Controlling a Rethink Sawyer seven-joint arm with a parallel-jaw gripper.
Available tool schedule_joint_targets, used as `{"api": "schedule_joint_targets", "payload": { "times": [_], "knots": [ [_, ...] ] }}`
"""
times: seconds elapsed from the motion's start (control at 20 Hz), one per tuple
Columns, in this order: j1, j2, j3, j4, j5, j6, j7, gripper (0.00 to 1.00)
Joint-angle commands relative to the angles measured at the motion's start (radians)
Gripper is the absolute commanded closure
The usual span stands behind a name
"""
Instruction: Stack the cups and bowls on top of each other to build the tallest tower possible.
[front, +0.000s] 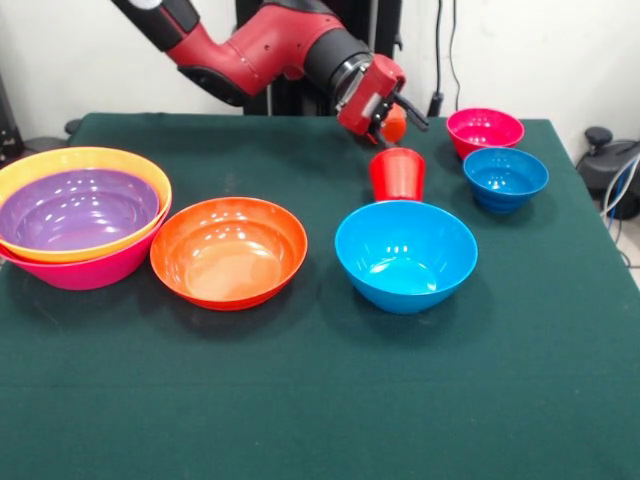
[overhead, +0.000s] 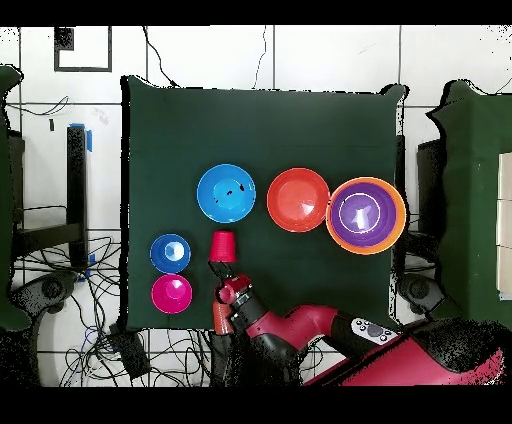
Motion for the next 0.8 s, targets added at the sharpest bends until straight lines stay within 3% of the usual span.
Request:
{"api": "schedule_joint_targets", "payload": {
  "times": [0.05, 0.35, 0.65, 0.8],
  "knots": [
    [0.057, 0.008, 0.008, -0.209, 0.032, -0.031, 0.008, 0.00],
    [0.059, 0.019, -0.033, -0.219, 0.118, -0.073, -0.074, 0.00],
    [0.077, 0.047, -0.113, -0.199, 0.296, -0.174, -0.190, 0.00],
    [0.106, 0.067, -0.155, -0.192, 0.399, -0.271, -0.248, 0.00]
  ]
}}
